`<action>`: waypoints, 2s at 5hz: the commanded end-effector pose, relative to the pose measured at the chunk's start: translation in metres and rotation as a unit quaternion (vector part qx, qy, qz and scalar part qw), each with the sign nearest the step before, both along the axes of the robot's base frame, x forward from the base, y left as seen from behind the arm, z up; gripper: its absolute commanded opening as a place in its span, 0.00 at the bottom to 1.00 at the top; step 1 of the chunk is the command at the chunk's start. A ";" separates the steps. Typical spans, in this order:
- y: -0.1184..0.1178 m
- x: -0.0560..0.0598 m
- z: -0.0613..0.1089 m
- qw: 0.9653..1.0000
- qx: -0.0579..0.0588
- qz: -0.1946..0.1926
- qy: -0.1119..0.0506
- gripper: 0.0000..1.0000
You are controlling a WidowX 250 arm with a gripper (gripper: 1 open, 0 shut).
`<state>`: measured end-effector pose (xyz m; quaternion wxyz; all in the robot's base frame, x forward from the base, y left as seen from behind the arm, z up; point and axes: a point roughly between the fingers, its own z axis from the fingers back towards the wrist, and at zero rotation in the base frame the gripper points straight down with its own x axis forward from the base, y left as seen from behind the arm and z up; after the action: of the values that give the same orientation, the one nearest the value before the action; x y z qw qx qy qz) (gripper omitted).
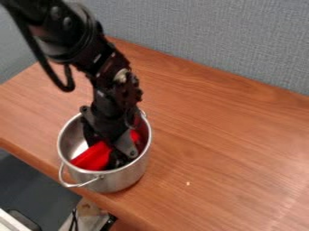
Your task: Move the red object from the metal pot to the table
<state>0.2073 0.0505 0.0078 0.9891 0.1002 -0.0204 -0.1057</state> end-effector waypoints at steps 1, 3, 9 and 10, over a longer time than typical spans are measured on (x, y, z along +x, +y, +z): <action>0.000 -0.016 -0.001 0.999 0.000 -0.043 0.004 0.00; 0.006 -0.037 0.004 0.996 -0.013 -0.087 -0.003 1.00; 0.003 -0.006 0.030 0.997 -0.046 -0.055 0.023 0.00; -0.002 0.024 0.038 0.998 -0.043 -0.023 0.031 0.00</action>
<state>0.2252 0.0477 0.0409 0.9903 0.0480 0.0142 -0.1299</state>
